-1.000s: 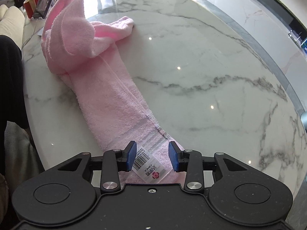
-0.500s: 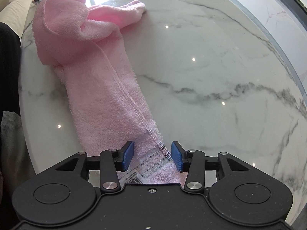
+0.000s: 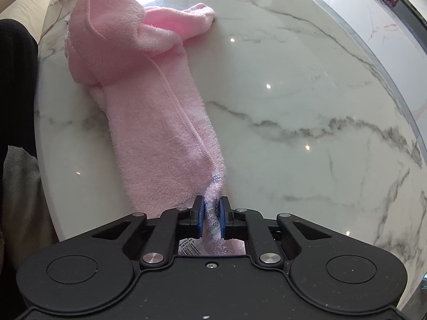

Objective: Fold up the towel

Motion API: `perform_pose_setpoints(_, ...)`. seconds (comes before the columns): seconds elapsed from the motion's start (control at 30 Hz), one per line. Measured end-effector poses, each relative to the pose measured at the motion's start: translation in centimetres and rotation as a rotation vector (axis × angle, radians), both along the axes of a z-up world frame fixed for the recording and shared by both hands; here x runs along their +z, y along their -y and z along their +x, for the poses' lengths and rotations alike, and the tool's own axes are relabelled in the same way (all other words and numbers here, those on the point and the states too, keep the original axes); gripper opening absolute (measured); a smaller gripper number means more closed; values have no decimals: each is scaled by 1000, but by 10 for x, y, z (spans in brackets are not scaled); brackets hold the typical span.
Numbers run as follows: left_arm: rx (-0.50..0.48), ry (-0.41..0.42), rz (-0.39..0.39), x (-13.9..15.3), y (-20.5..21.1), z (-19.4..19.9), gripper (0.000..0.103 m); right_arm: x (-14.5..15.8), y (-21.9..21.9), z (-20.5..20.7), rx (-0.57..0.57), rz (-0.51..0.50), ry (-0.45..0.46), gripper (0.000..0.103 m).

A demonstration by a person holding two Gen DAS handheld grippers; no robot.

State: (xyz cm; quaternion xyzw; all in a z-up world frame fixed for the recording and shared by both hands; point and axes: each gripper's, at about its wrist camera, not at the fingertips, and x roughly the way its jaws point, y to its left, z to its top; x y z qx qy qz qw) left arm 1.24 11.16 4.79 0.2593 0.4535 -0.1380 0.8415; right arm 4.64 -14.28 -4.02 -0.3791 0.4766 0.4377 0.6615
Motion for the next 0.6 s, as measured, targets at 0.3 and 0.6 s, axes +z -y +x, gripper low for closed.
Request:
perform_pose_setpoints(0.3,8,-4,-8,4,4,-18,3,19,33,-28,-50,-47,74,10)
perform_pose_setpoints(0.6,41,-6,-21,4,6,-41,3,44,101,-40,-276,-79,176,10)
